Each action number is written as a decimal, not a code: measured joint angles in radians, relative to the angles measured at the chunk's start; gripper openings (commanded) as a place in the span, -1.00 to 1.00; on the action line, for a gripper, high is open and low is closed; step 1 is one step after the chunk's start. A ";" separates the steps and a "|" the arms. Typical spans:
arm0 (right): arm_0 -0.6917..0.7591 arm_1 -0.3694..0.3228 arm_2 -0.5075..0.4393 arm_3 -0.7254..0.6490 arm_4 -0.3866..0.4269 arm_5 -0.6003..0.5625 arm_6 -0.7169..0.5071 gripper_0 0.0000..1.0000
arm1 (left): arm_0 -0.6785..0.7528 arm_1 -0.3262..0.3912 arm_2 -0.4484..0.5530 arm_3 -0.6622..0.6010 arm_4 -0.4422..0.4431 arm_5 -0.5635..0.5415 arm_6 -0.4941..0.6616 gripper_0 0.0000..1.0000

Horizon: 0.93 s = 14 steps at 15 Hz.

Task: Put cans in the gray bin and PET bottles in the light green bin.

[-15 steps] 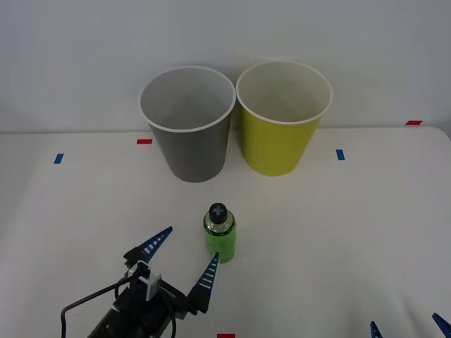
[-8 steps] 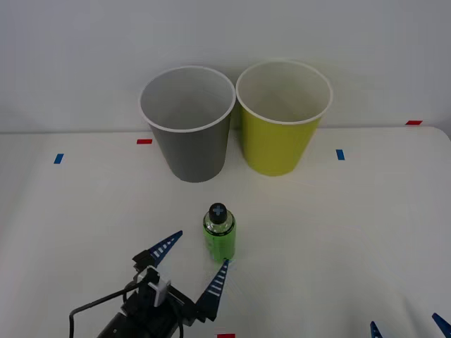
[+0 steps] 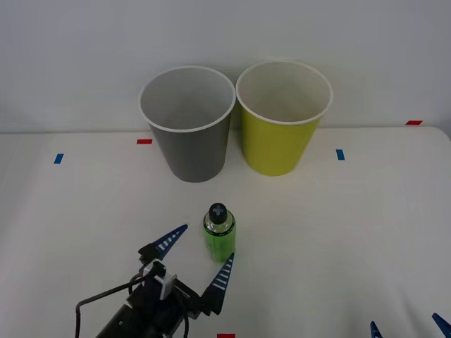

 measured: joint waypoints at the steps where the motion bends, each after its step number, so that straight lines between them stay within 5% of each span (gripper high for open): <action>1: 0.000 0.000 0.000 0.000 0.000 0.000 0.000 1.00 | -0.009 -0.006 0.000 0.000 0.000 0.010 -0.001 1.00; 14: 0.000 0.000 0.000 0.000 0.000 0.000 0.000 1.00 | -0.094 -0.082 0.002 0.001 -0.013 0.162 -0.007 1.00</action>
